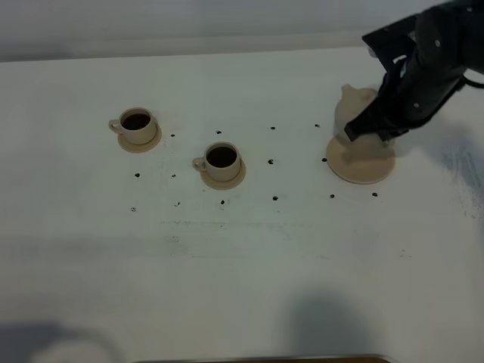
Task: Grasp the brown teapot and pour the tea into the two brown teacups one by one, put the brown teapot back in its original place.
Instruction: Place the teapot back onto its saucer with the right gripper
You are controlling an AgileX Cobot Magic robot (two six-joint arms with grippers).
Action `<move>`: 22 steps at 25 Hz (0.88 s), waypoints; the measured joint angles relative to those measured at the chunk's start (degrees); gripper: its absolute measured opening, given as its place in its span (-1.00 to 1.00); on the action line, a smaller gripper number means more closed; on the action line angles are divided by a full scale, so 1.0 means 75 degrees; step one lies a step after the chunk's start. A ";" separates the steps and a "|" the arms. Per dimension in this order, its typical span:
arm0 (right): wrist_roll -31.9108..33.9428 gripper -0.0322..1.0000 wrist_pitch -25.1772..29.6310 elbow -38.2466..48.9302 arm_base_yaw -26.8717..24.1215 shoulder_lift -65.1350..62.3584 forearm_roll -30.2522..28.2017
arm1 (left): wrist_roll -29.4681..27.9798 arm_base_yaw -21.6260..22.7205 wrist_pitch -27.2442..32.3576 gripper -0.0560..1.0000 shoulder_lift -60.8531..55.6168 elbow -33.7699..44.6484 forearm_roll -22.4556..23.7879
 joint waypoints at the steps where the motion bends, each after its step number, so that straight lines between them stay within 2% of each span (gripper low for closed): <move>1: 0.0052 -0.73 -0.0108 0.0152 -0.0031 0.0000 0.0064 | 0.0000 0.0000 0.0000 -0.30 0.0000 0.0000 0.0000; 11: 0.0116 -0.73 -0.1041 0.0854 -0.0058 0.0000 0.0560 | 0.0000 0.0000 0.0000 -0.30 0.0000 0.0000 0.0000; 22: 0.0131 -0.73 -0.1266 0.1178 -0.0060 -0.0006 0.0601 | 0.0000 0.0000 0.0000 -0.30 0.0000 0.0000 0.0000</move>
